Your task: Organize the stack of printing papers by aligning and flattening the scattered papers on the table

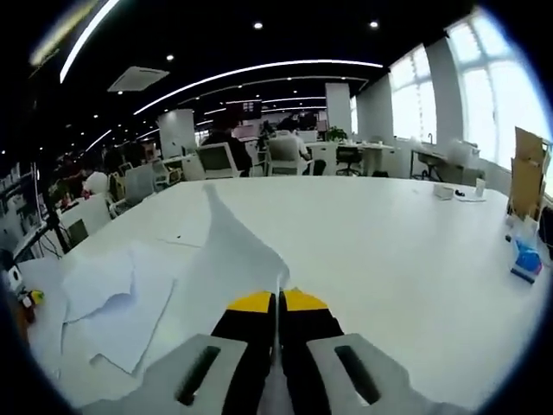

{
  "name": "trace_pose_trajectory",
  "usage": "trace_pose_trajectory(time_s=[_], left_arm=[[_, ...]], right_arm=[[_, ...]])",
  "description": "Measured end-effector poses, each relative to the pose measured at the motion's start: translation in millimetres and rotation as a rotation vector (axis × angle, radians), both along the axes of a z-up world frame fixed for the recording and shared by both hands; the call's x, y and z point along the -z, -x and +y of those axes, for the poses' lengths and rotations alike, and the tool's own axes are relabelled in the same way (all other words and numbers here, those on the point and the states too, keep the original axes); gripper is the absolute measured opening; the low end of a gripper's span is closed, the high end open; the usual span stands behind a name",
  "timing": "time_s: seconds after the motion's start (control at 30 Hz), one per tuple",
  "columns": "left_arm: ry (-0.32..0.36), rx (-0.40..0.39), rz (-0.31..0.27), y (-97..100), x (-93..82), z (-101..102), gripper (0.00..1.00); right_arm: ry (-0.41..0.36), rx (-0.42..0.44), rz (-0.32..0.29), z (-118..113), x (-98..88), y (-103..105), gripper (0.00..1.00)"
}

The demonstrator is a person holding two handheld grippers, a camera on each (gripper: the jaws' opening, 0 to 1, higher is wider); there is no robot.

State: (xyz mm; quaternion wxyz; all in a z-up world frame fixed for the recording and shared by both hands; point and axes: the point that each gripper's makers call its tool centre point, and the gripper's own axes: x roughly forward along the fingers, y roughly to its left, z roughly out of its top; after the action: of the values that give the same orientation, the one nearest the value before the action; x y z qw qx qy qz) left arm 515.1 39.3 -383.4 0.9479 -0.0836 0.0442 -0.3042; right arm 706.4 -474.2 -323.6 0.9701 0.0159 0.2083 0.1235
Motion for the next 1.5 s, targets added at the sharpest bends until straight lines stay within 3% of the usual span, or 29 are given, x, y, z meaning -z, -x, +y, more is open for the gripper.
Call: trace_pose_trajectory(time_s=[0.43,0.9,1.5], left_arm=[[0.078,-0.039,0.074,-6.1,2.0,5.3,0.06],[0.113,-0.077,0.083,-9.2,1.2,11.9,0.06],[0.114,-0.098,0.092,-12.5,3.0,16.1,0.06]], right_arm=[[-0.026,-0.122,-0.064,46.2,-21.0,-6.1,0.0],[-0.092,-0.203,-0.142,74.7,-47.2,0.4,0.0],[-0.122,-0.276,-0.148,109.5,-52.6,-3.0,0.0]])
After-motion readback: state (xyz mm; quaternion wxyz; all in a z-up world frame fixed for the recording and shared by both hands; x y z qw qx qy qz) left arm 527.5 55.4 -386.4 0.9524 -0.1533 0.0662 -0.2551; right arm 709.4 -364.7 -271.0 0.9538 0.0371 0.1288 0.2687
